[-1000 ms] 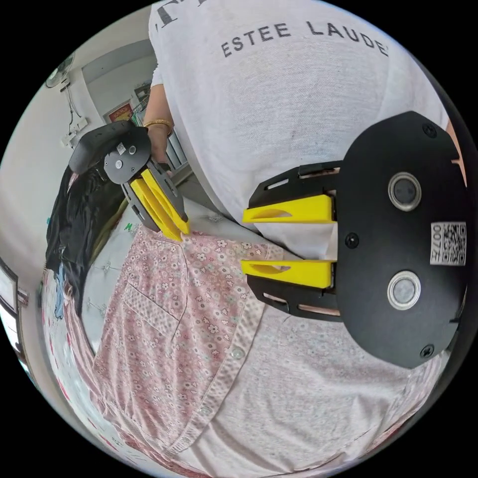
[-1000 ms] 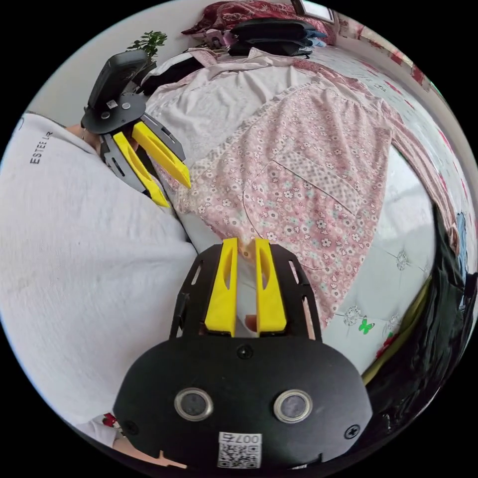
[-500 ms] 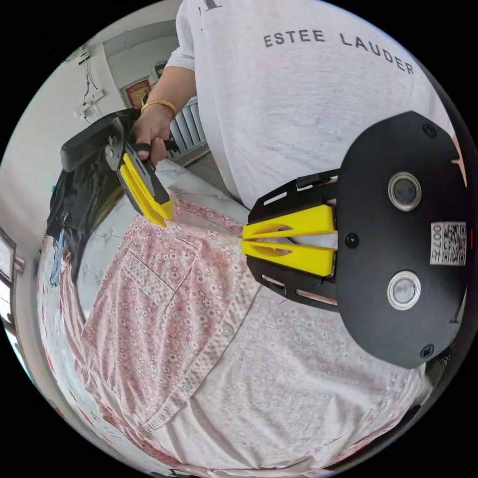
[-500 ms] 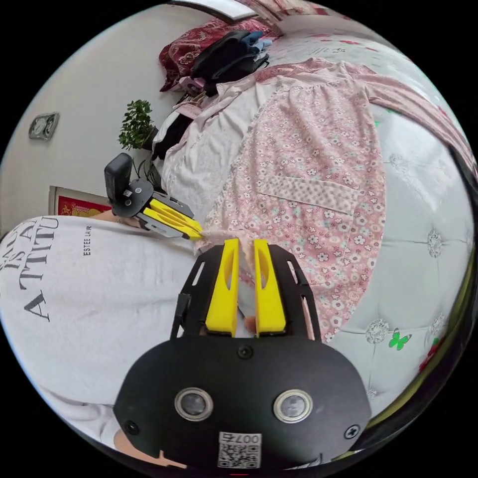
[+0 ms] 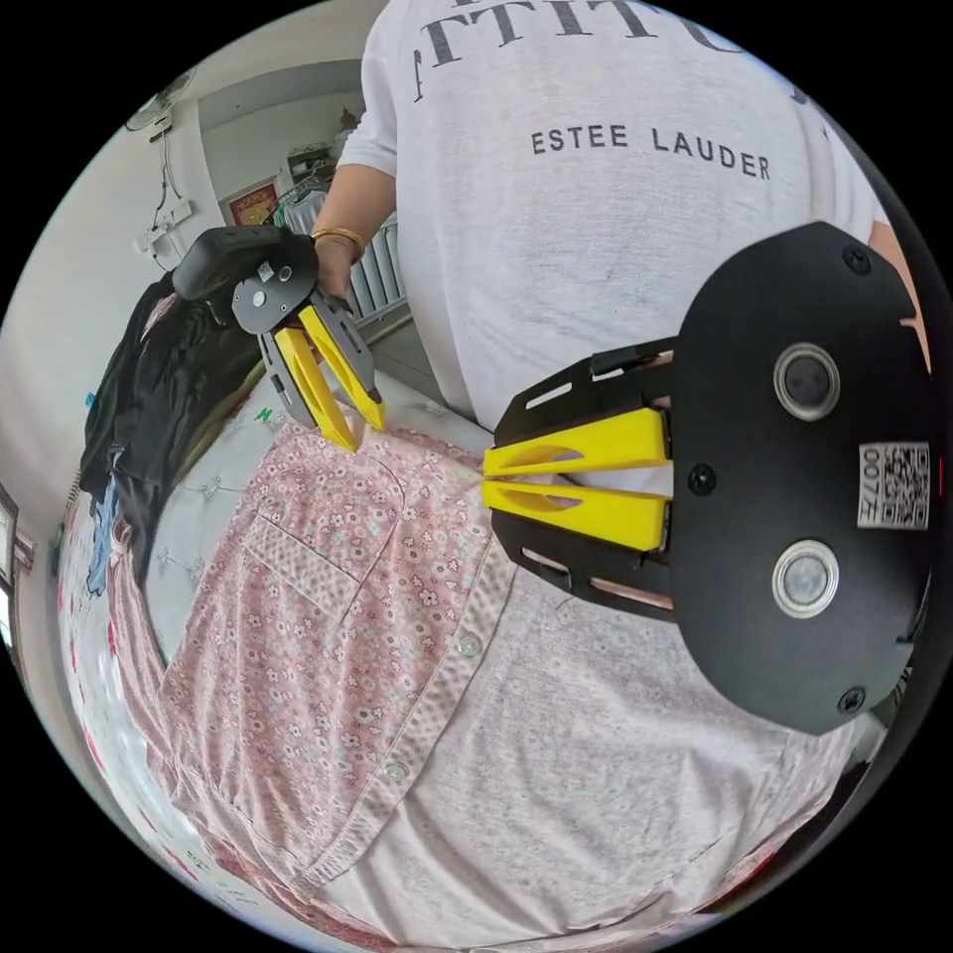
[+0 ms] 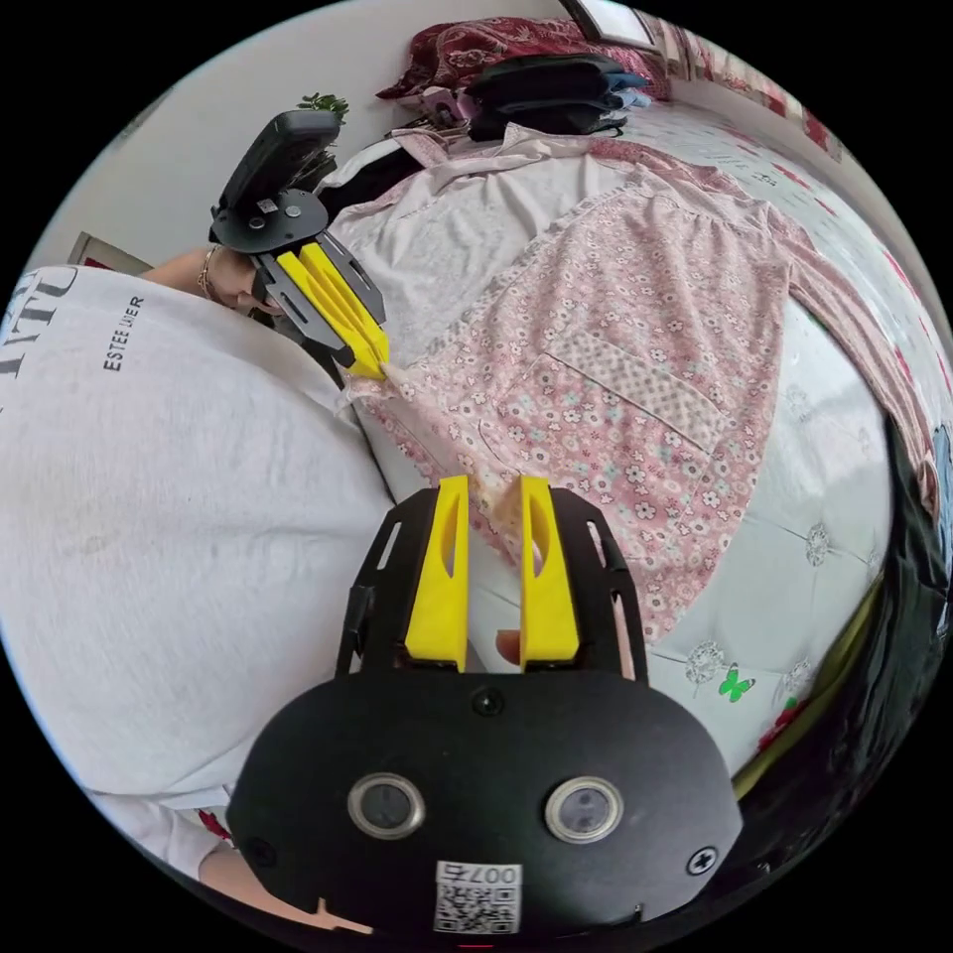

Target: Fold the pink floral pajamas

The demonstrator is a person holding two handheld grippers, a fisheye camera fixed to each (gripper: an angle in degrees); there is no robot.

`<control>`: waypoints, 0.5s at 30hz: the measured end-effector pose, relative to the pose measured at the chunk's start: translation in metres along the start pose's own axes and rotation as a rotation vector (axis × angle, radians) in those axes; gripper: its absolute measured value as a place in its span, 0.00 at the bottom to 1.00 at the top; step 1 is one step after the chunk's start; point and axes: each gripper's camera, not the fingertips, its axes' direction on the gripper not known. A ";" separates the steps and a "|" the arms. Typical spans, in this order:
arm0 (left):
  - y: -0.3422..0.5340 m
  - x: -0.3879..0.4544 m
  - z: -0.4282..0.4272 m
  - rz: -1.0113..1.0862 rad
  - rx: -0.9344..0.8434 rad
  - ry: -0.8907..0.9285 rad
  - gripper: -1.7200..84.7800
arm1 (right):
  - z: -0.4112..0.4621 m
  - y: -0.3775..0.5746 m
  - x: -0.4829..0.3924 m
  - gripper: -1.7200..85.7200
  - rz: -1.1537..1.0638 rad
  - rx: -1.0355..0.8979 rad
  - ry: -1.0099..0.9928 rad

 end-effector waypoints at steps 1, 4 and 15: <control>0.000 -0.001 -0.004 -0.011 -0.004 0.015 0.02 | 0.003 -0.001 0.004 0.11 0.006 -0.006 -0.001; 0.008 -0.002 -0.016 -0.030 0.047 0.005 0.07 | 0.023 -0.001 0.022 0.11 -0.002 -0.070 -0.098; 0.147 0.001 -0.096 -0.541 0.319 -0.210 0.08 | 0.011 -0.027 0.065 0.08 -0.040 0.047 -0.165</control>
